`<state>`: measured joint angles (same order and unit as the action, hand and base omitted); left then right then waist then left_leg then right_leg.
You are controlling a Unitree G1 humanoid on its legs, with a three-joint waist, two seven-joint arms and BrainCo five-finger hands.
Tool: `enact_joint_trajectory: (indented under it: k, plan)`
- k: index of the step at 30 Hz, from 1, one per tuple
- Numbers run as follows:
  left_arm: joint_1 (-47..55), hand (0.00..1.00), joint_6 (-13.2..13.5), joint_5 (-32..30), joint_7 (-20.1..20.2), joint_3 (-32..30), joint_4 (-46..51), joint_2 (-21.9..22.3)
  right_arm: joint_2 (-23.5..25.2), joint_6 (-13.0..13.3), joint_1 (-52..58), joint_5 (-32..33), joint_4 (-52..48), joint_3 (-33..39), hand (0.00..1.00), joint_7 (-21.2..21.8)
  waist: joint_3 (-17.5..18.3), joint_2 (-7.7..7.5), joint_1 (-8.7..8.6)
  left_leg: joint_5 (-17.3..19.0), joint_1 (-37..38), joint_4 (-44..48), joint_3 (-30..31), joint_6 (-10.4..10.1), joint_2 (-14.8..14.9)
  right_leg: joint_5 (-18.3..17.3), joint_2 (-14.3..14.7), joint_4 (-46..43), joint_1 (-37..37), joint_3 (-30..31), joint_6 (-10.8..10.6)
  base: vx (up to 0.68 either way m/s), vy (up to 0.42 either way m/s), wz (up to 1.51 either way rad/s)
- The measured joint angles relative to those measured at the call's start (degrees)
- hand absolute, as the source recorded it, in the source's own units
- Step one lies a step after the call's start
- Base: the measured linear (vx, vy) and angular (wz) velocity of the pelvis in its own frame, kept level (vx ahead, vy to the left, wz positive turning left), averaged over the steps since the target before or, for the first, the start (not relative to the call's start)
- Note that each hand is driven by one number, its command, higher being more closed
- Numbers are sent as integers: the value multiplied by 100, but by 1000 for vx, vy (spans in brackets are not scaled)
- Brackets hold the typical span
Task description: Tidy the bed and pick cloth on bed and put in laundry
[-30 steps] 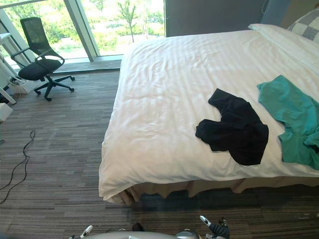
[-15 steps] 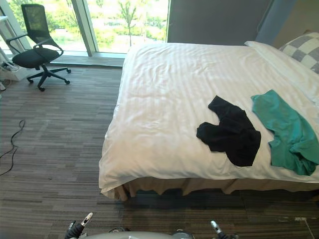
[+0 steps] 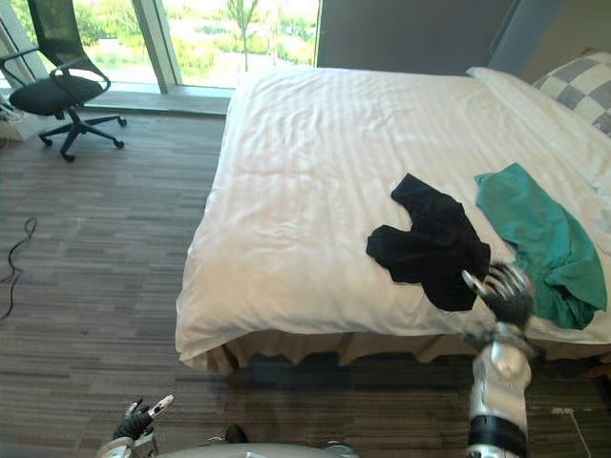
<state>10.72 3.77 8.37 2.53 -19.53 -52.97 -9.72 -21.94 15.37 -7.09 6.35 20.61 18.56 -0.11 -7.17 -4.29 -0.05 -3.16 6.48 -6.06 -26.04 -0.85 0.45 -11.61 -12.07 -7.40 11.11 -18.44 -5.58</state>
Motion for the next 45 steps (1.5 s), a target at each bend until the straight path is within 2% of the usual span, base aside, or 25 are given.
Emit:
enact_joint_trajectory:
  k: [2,6,8,10,12,13,16,17,20,22,24,28,30,32,35,37,39,41,43,45]
  plan:
    - [98,0,-16,11,54,55,-12,-24,-52,3,-259,-128,-159,-578,100,306,-6,55,86,-21,23,1,159,38,-50,1,19,61,146,-150,-16,119,-35,25]
    - [151,0,34,62,131,318,-28,-84,-76,-78,-956,-262,-123,-1726,100,687,-45,39,175,-47,21,7,417,74,-48,33,41,43,272,-286,-30,113,-29,38]
    - [154,0,44,124,131,431,-52,-103,-41,-261,-1466,-263,-17,-2369,100,889,-50,33,328,-61,43,32,566,65,63,222,177,40,347,-281,85,105,-18,35]
    - [171,0,50,156,129,428,-55,-105,124,-396,-1872,-256,164,-2644,100,972,-54,35,424,-92,45,38,656,36,160,382,278,41,374,-282,166,83,-17,24]
    - [177,0,55,180,128,427,-56,-108,348,-546,-2297,-241,346,-2907,100,1017,-89,22,449,-127,49,41,801,30,190,480,309,37,448,-297,153,83,-37,40]
    - [131,0,66,194,128,428,-54,-114,497,-683,-2592,-203,431,-3116,100,1026,-199,5,485,-173,55,41,874,47,173,503,309,25,502,-315,160,67,-30,42]
    - [-268,0,63,224,128,439,-54,-228,643,-841,-3282,-81,719,-3517,100,1006,-546,-40,709,-261,-110,44,996,36,220,515,376,18,395,-339,166,-17,-28,21]
    - [-409,0,63,225,128,440,-52,-287,661,-864,-3482,-78,812,-3554,100,989,-613,-61,737,-277,-240,46,1051,32,260,517,407,7,286,-362,168,-82,-45,38]
    - [-1428,0,43,246,152,491,-8,-752,804,-872,-4745,46,1296,-3546,100,592,-1382,-224,910,-421,-1054,320,1271,21,486,509,598,-122,-288,-444,182,-126,-45,39]
    - [-1965,0,39,427,241,487,54,-905,805,-857,-5249,189,1335,-3537,100,455,-1775,-237,1015,-434,-1451,531,1411,32,540,480,653,-171,-533,-464,230,-166,-4,28]
    - [-2315,0,20,473,287,487,193,-938,805,-807,-5645,311,1457,-3523,100,386,-1941,-227,1049,-536,-1813,554,1493,58,532,455,667,-190,-834,-511,272,-110,32,32]
    - [-2827,0,-218,577,375,708,226,-926,793,-809,-5879,591,1479,-3452,100,317,-2063,-70,1067,-638,-2386,579,1732,58,433,322,592,-417,-1365,-659,403,-58,47,29]
    - [-3016,0,-338,683,375,855,222,-922,790,-818,-5919,600,1480,-3451,100,258,-2101,-6,1105,-653,-2613,673,1786,74,369,173,501,-609,-1590,-717,393,-46,31,21]
    - [-3250,0,-382,716,381,1035,220,-903,747,-852,-6030,605,1484,-3439,100,192,-2178,126,1147,-715,-2857,748,1860,114,297,-29,399,-822,-1833,-777,393,-47,8,24]
    - [-3663,0,-500,1099,412,1389,218,-869,714,-1167,-6104,593,1538,-3342,100,95,-2304,424,1238,-845,-3298,870,2009,112,207,-438,210,-1464,-2383,-857,347,-101,-30,26]
    - [-3743,0,-572,1213,437,1537,219,-857,710,-1343,-6101,581,1667,-3324,100,87,-2329,525,1236,-914,-3431,868,2051,97,177,-599,120,-1767,-2615,-897,358,-57,-41,24]
    - [-3801,0,-603,1352,462,1671,219,-818,692,-1545,-6044,574,1769,-3319,100,68,-2346,614,1307,-978,-3592,870,2051,55,150,-786,-11,-2152,-2922,-891,396,-85,-99,14]
    - [-3951,0,-651,1506,464,1675,224,-662,643,-1720,-5978,571,1927,-3324,100,29,-2375,804,1379,-1067,-3865,906,2071,29,149,-958,-98,-2546,-3313,-889,465,-67,-126,12]
    - [-4084,0,-715,1587,484,1670,224,-592,700,-1759,-5963,570,1926,-3327,100,-21,-2392,911,1390,-1148,-4077,918,2098,-2,150,-1086,-150,-2822,-3613,-896,517,-58,-119,15]
    - [-4224,0,-693,1577,510,1530,233,-454,890,-1732,-5978,587,1940,-3322,100,-157,-2391,917,1409,-1295,-4328,919,2113,3,187,-1209,-172,-3078,-3939,-909,599,-60,-166,13]
